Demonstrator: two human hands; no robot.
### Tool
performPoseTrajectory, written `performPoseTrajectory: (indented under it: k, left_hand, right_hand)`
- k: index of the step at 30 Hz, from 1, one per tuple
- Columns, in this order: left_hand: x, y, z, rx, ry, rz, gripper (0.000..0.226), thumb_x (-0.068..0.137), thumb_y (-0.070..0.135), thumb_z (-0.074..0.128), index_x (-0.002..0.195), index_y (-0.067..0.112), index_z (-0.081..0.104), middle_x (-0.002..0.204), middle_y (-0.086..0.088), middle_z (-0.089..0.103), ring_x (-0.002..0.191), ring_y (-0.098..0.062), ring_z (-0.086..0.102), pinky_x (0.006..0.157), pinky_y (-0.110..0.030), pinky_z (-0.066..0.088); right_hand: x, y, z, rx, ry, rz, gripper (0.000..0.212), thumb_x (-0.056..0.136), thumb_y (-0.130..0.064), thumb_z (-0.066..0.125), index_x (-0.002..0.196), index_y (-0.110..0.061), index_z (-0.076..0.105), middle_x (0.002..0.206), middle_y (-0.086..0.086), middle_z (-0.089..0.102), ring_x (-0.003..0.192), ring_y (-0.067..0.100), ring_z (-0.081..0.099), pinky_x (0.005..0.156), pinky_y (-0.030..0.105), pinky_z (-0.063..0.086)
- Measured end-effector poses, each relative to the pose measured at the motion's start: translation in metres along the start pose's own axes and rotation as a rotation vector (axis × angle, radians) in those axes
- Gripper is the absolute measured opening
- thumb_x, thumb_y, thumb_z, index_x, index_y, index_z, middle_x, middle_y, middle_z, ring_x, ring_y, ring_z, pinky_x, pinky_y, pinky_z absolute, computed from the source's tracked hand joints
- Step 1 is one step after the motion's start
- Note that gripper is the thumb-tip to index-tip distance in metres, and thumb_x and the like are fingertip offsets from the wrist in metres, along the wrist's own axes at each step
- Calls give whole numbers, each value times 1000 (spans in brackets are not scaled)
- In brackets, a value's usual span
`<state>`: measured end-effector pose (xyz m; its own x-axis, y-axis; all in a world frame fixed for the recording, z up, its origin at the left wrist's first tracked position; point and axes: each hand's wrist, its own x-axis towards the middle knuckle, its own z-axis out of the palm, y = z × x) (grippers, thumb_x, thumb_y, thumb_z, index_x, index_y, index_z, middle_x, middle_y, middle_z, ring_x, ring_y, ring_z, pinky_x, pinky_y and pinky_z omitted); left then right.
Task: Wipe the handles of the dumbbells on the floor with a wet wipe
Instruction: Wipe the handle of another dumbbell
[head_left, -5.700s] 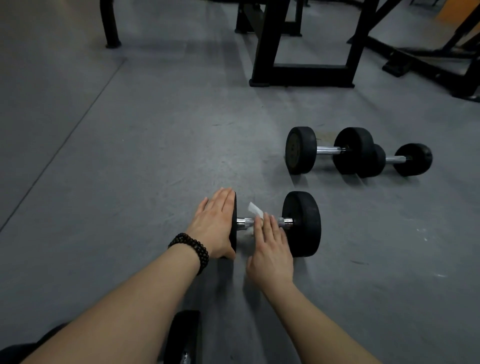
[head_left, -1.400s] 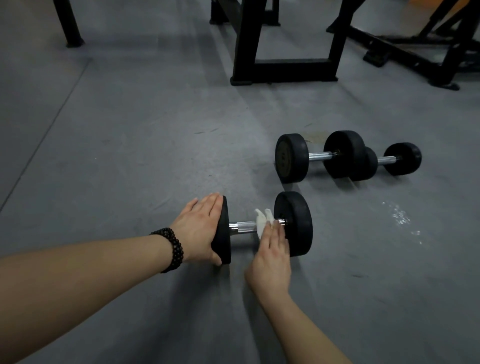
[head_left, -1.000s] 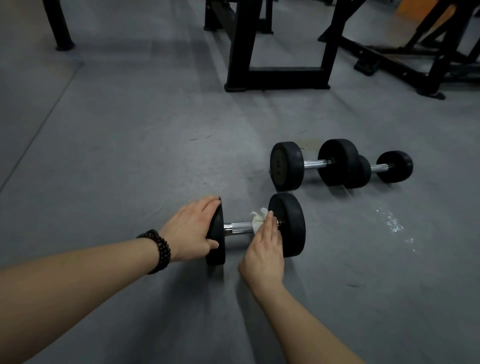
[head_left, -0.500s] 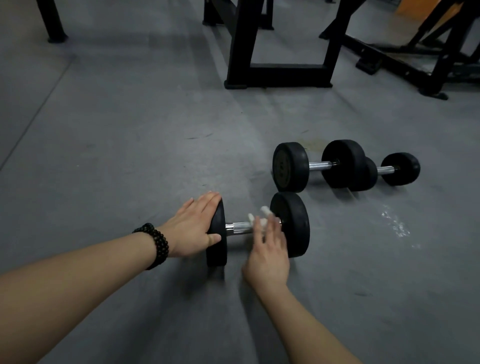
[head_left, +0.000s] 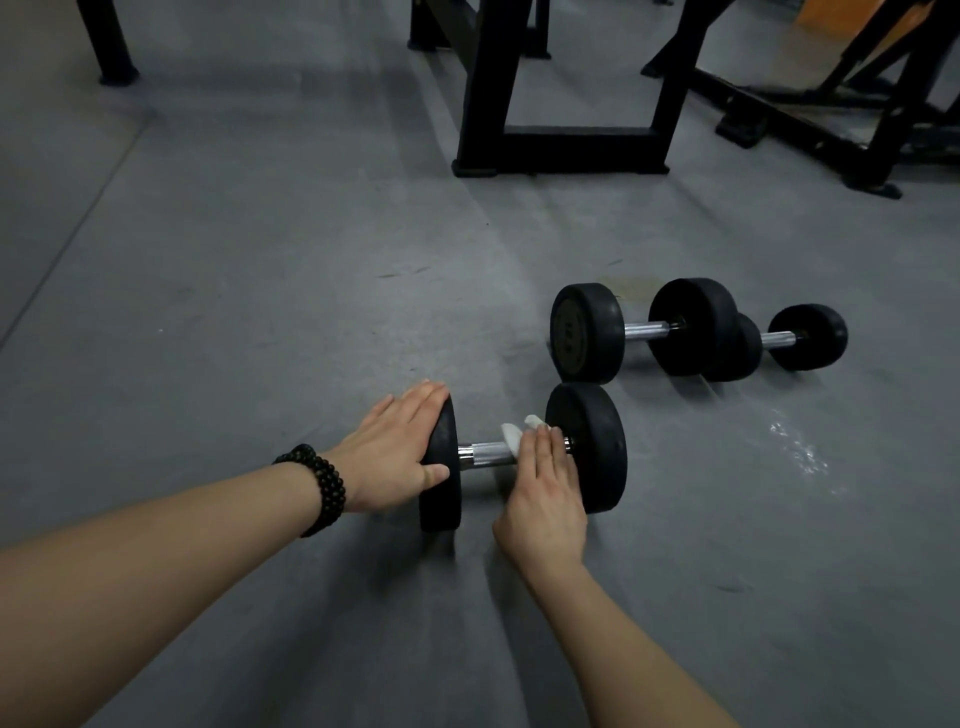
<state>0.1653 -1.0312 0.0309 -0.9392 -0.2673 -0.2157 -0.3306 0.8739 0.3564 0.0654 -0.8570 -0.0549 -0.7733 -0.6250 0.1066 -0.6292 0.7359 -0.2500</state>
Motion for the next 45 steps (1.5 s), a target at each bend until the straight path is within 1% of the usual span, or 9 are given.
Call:
performPoseTrajectory:
  k: [6,11,18,24,29,33,38,41,45]
  left_hand:
    - [-1,2,0,7,-15,-2,93,94,42,56,156,16,-8,165,1,-10,150,-10,-12,122,-34,-6]
    - [-1,2,0,26,-5,-1,94,93,44,58,156,15,-6,165,0,-7,150,-11,-9,122,-35,-5]
    - [-1,2,-2,16,-9,-5,93,93,43,58,156,15,-5,165,0,-6,151,-12,-8,123,-36,-3]
    - [-1,1,2,16,-5,-6,94,93,43,57,156,15,-6,165,1,-8,150,-11,-9,123,-37,-4]
    - [-1,2,0,21,-14,-6,93,94,43,57,156,15,-6,165,1,-8,150,-11,-10,123,-37,-4]
    - [0,2,0,10,-10,-5,93,93,42,57,156,15,-6,165,1,-7,150,-11,-9,123,-36,-4]
    - [-1,2,-2,33,-23,-10,93,94,44,56,156,15,-6,165,1,-7,150,-11,-9,123,-38,-4]
    - [0,1,-2,25,-21,-5,93,93,44,57,156,15,-6,165,0,-7,150,-11,-9,123,-38,-3]
    - [0,3,-5,36,-30,-14,93,93,44,56,156,15,-6,165,0,-6,151,-12,-7,123,-37,-3]
  right_hand:
    - [-13,-21,-2,20,-47,-159,88,77,-23,61,154,-34,21,163,20,6,151,34,1,119,43,10]
    - [0,3,-6,11,-24,-8,88,72,-12,57,154,-8,24,163,13,14,150,29,14,121,39,14]
    - [-11,-11,4,-12,-52,-134,93,69,-16,64,154,-30,28,162,21,10,150,37,11,118,43,18]
    - [-4,-17,-2,93,-58,64,86,72,-12,58,153,-8,28,162,19,17,150,33,11,121,40,9]
    - [-3,-2,-4,44,12,1,83,68,-8,51,149,1,34,157,19,30,148,32,22,121,41,17]
    - [-29,-31,8,87,-31,-272,80,74,-20,31,151,-1,29,159,15,28,149,27,19,121,39,19]
    - [-8,12,-6,1,9,-133,80,67,-11,44,146,4,38,154,22,34,147,31,27,121,39,19]
    - [-13,-4,-11,36,-53,-245,83,69,-11,55,148,1,35,157,19,31,148,28,21,122,36,17]
    - [-15,-24,-11,139,-56,-333,72,77,-19,37,147,-3,39,158,16,28,149,26,21,117,42,30]
